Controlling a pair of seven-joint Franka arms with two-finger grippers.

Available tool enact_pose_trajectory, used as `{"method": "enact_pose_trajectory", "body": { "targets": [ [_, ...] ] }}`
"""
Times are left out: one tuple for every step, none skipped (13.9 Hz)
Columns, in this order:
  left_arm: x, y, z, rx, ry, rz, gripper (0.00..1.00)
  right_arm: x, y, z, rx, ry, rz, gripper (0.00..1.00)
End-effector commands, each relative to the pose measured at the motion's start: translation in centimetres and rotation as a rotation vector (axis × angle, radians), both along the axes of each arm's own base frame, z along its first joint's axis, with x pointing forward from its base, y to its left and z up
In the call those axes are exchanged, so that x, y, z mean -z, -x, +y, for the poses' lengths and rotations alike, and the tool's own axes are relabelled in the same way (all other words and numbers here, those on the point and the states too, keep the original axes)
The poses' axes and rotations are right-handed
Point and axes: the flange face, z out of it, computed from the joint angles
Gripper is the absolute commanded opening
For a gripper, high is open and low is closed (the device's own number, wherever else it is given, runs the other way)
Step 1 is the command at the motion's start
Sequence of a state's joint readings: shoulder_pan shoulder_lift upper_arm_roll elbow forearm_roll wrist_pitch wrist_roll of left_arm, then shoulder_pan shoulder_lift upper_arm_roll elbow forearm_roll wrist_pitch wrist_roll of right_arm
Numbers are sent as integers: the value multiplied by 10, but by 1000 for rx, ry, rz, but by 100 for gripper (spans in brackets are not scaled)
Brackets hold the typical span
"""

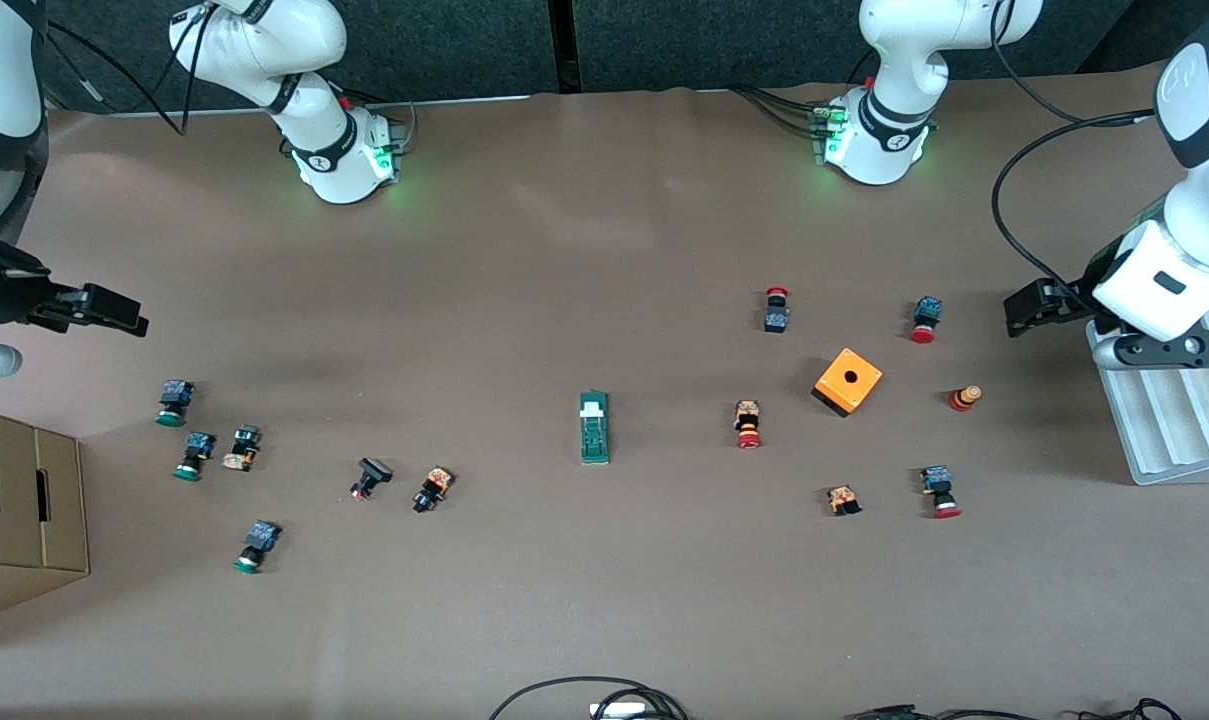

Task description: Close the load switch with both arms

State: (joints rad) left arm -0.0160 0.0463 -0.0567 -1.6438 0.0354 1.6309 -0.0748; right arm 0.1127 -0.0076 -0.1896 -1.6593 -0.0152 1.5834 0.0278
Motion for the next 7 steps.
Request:
{"method": "enact_pose_trajectory", "body": {
  "targets": [
    [-6, 8, -1, 14, 12, 0, 100, -1, -3, -2, 3, 11, -2, 100],
    [-6, 8, 0, 13, 12, 0, 100, -2, -4, -3, 2, 12, -9, 100],
    [-6, 8, 0, 13, 12, 0, 100, -3, -4, -2, 0, 12, -11, 100],
    [-6, 8, 0, 13, 12, 0, 100, -2, -4, -2, 2, 12, -9, 100],
    [-6, 8, 0, 13, 12, 0, 100, -2, -4, -2, 0, 12, -9, 100],
    [-6, 8, 0, 13, 12, 0, 100, -2, -4, -2, 2, 12, -9, 100],
    [-6, 8, -1, 14, 12, 0, 100, -2, -4, -2, 2, 12, -9, 100]
  ]
}}
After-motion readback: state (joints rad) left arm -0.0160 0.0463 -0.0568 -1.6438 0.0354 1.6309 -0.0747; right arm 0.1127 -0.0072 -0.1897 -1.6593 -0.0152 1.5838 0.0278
